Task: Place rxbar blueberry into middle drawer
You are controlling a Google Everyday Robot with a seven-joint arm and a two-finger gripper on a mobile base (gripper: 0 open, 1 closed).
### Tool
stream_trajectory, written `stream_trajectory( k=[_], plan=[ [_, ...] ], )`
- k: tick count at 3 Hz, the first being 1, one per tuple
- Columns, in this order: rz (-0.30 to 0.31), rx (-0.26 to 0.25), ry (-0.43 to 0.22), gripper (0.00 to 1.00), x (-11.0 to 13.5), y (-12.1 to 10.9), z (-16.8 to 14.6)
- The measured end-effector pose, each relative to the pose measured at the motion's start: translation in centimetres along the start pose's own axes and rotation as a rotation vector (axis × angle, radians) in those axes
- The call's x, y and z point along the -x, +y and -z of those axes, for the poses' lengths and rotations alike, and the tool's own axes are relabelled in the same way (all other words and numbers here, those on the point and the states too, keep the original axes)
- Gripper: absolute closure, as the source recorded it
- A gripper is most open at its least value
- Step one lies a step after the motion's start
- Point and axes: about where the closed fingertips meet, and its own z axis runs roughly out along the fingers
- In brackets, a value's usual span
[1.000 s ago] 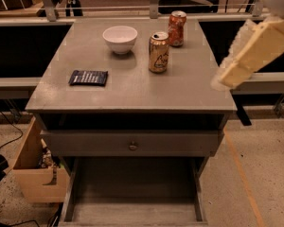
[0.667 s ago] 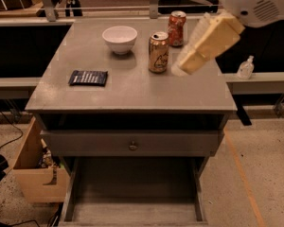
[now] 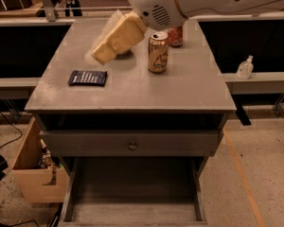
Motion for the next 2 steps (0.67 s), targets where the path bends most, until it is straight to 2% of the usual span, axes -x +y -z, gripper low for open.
stream_trajectory(
  k=[1,2],
  plan=[
    [0.000,0.000,0.000,0.00,0.0,0.0,0.0],
    [-0.010,0.059,0.051,0.00,-1.2,0.0,-4.6]
  ],
)
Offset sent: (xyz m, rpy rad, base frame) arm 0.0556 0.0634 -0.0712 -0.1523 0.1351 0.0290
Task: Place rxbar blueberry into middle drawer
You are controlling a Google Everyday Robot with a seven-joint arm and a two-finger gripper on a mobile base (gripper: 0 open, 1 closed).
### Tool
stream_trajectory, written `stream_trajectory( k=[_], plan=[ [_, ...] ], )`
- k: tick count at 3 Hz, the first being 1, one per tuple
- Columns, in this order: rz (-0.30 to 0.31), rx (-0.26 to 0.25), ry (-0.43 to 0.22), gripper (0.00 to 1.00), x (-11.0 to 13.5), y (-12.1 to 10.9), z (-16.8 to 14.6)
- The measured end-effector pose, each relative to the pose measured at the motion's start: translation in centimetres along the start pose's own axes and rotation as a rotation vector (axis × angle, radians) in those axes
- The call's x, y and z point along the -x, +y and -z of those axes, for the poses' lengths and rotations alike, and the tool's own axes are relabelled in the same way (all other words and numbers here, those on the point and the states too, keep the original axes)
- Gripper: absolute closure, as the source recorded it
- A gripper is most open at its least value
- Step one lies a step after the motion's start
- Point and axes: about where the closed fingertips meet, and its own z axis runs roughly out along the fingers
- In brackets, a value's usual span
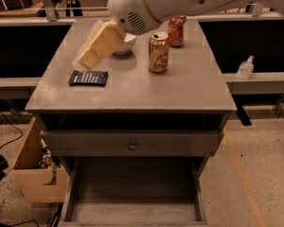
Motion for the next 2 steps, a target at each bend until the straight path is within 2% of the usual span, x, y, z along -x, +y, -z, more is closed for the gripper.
stream_trajectory(
  k=[1,2],
  plan=[
    [-0.020,0.091,0.000,0.00,-2.0,-0.4,-6.1],
    [-0.052,0.148,-0.017,0.00,-4.7,-0.9,-10.5]
  ],
)
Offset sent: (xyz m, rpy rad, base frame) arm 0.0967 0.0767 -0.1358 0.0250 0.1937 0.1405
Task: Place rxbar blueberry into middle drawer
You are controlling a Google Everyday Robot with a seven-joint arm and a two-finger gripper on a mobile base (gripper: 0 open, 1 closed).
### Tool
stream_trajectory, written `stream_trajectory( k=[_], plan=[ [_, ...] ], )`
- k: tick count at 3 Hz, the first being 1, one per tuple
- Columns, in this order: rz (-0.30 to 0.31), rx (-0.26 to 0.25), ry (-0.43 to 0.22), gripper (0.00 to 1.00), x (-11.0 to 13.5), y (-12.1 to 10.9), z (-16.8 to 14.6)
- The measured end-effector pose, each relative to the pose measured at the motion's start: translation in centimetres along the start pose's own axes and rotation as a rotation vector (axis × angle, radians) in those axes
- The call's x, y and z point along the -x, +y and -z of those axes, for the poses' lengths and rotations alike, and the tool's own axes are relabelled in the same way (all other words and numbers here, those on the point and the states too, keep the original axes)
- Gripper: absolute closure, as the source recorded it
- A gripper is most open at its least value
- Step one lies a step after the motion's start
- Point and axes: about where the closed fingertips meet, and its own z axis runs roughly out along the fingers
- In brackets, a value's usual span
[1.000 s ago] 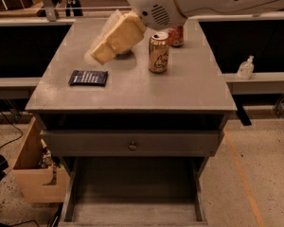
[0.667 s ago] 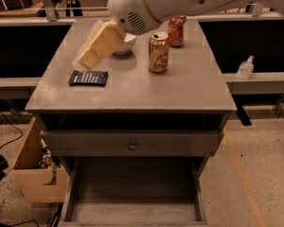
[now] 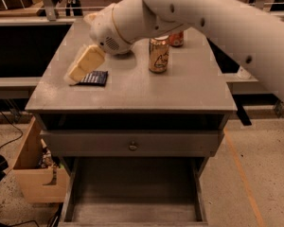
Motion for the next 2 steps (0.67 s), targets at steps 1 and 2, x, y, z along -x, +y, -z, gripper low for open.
stream_trajectory(
  k=[1,2],
  plan=[
    [-0.041,0.018,-0.004,0.00,-3.1,-1.3,-2.5],
    [-0.098,0.008,0.016,0.00,-7.4,-3.1,-3.3]
  ],
)
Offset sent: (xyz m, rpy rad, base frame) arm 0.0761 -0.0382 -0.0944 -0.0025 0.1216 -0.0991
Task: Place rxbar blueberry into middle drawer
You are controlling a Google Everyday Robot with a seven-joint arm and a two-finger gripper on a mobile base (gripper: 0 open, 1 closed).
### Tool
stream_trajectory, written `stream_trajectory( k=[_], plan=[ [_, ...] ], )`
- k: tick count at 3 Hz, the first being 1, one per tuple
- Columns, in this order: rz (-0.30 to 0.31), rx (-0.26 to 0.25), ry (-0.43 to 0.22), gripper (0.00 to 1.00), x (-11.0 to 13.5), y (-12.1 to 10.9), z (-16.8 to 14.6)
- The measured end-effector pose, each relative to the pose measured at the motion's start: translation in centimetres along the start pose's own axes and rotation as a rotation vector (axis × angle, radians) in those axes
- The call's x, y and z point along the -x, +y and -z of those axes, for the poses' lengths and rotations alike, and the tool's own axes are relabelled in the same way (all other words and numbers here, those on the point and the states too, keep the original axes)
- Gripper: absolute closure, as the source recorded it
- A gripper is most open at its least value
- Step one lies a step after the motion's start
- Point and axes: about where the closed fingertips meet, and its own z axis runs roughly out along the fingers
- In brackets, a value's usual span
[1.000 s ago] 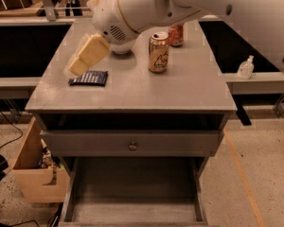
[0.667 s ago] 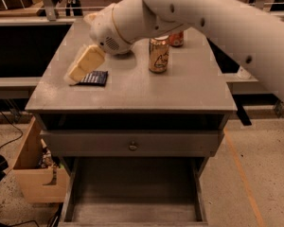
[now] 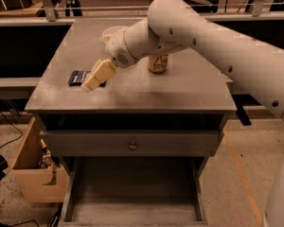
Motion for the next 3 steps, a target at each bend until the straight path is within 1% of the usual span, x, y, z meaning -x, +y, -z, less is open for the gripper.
stream_trajectory(
  k=[1,2,3],
  plan=[
    [-0.015,0.007,0.001,0.00,-2.1,-0.7,-0.9],
    [-0.015,0.032,0.005,0.00,-3.5,-0.7,-2.3],
    [-0.025,0.077,-0.004,0.00,-4.5,-0.3,-4.0]
  ],
)
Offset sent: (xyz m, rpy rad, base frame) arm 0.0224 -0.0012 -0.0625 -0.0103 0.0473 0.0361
